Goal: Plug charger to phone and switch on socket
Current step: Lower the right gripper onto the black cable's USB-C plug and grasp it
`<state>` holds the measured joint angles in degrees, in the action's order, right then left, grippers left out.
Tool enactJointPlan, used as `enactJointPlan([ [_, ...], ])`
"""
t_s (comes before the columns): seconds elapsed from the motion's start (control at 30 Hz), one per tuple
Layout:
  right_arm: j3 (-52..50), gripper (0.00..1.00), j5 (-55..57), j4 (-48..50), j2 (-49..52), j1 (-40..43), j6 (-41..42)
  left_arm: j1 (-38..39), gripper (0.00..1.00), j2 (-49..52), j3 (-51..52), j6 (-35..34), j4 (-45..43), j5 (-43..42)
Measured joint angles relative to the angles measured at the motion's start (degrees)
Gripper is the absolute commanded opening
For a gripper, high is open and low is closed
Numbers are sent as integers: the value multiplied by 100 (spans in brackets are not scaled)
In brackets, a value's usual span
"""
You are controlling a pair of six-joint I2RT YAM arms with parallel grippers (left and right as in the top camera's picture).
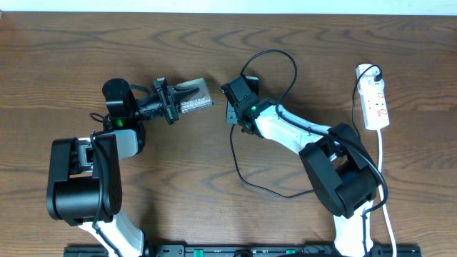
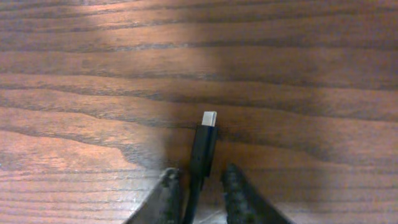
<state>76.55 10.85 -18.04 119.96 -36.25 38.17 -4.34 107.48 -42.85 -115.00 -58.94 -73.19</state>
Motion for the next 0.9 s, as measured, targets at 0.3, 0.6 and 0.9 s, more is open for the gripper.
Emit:
enactJointPlan([
  [0.3,210,1,-315,-879,-70,114,35,0,7,0,0,129,22,-39],
  [0.6,142,1,-1696,-2028,-1799,525,-1390,26,7,0,0,479,197,-42],
  [0.9,-1827,1,-4651,-1027,-3521,1207,-2944,330,7,0,0,1209,870,140],
])
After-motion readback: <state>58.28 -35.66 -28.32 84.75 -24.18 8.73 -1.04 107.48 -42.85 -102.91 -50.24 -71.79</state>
